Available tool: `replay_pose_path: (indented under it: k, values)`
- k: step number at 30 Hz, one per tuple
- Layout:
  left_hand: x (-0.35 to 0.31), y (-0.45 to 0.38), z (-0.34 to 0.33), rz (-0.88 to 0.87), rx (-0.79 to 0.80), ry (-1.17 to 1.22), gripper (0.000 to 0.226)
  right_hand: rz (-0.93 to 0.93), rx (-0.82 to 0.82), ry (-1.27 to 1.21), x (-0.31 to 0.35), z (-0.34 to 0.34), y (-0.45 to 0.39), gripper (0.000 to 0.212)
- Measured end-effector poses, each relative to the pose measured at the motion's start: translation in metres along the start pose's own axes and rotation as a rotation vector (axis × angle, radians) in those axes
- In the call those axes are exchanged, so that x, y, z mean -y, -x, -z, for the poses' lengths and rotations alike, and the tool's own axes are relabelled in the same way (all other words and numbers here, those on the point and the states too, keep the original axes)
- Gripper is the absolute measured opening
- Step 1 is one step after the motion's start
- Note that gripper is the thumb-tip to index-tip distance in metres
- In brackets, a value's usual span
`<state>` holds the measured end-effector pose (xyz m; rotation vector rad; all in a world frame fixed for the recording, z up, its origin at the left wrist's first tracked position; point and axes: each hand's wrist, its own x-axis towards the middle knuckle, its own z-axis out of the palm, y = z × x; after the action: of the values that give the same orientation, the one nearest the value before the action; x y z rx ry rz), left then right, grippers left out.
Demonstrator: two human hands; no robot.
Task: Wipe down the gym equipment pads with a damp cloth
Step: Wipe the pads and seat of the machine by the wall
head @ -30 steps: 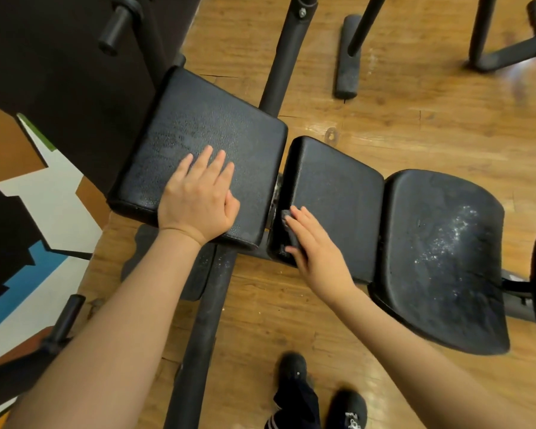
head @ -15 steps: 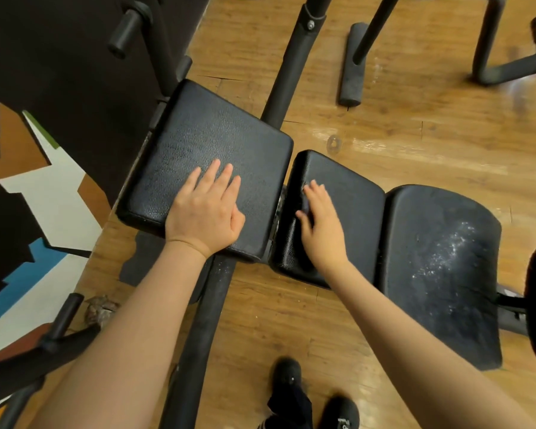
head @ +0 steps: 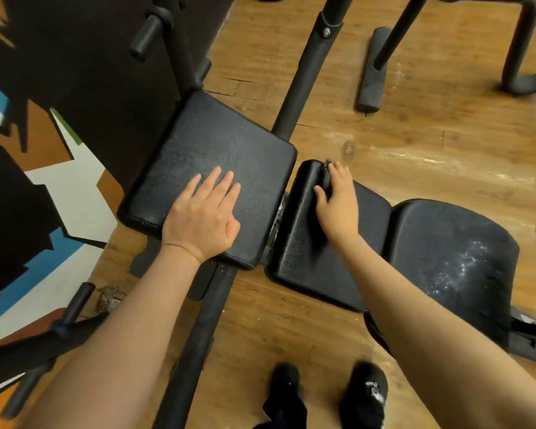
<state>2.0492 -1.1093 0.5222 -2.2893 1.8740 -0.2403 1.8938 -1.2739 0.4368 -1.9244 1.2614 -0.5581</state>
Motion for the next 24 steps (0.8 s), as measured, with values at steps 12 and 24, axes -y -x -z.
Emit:
replay_pose_path:
  k: [12, 24]
  values:
    - [-0.058, -0.008, 0.009, 0.367, 0.125, 0.017, 0.062, 0.405, 0.409, 0.111, -0.131, 0.069, 0.097, 0.049]
    - [-0.192, -0.021, -0.061, -0.059, 0.245, -0.051, 0.07, 0.308, 0.387, 0.42, -0.187, 0.116, -0.032, 0.047]
